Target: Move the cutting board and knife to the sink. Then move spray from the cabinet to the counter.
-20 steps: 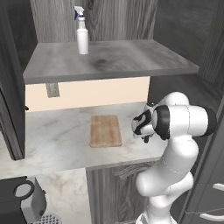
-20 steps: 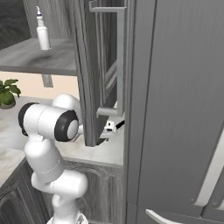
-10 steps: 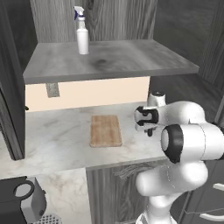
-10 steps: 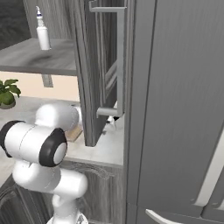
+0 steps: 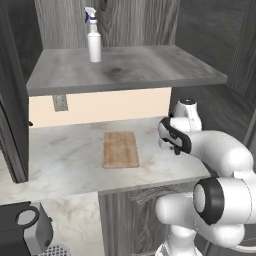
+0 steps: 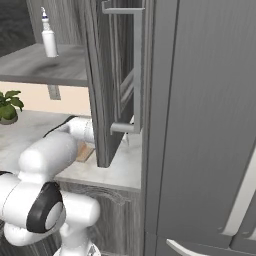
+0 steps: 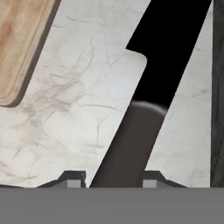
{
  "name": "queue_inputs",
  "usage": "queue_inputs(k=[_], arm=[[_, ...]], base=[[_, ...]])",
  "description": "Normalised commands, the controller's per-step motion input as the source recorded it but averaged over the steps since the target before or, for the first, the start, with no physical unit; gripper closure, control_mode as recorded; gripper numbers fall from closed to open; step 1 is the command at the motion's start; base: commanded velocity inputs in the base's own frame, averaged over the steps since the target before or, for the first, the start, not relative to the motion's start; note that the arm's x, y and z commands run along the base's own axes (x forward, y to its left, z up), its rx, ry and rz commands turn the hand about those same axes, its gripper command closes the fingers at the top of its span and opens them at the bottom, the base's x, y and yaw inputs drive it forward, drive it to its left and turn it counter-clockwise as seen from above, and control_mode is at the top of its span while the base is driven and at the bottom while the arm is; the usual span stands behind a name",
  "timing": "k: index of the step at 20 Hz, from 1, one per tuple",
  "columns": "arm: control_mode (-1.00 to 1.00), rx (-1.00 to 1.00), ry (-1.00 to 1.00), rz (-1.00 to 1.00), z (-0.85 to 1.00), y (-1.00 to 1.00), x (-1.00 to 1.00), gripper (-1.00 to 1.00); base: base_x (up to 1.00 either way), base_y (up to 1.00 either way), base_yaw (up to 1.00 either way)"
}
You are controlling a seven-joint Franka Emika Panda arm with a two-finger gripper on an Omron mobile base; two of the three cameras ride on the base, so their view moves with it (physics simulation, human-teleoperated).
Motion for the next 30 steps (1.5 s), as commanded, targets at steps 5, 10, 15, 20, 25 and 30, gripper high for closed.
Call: queue_inputs(k=[5,10,15,20,25,30], arm=[[-1.00,0.02,0.01,0.00,0.20,0.09,-0.45,1.00],[-1.00,0.02,0.00,0.00,0.12,0.14,-0.51,1.00],[-1.00,0.04,0.00,0.00,0.39,0.01,-0.62,1.00],[-1.00,0.03,0.00,0.00,0.53,0.06,-0.87,1.00],[1.00,0.02,0.00,0.00,0.23,0.02,-0.40,1.00],[1.00,0.00,0.00,0.00,0.00,0.00,0.00,1.00]], base=[[0.00,0.00,0.00],[0.00,0.00,0.00],[0.00,0.00,0.00],[0.00,0.00,0.00],[-0.59,0.01,0.00],[-1.00,0.00,0.00]])
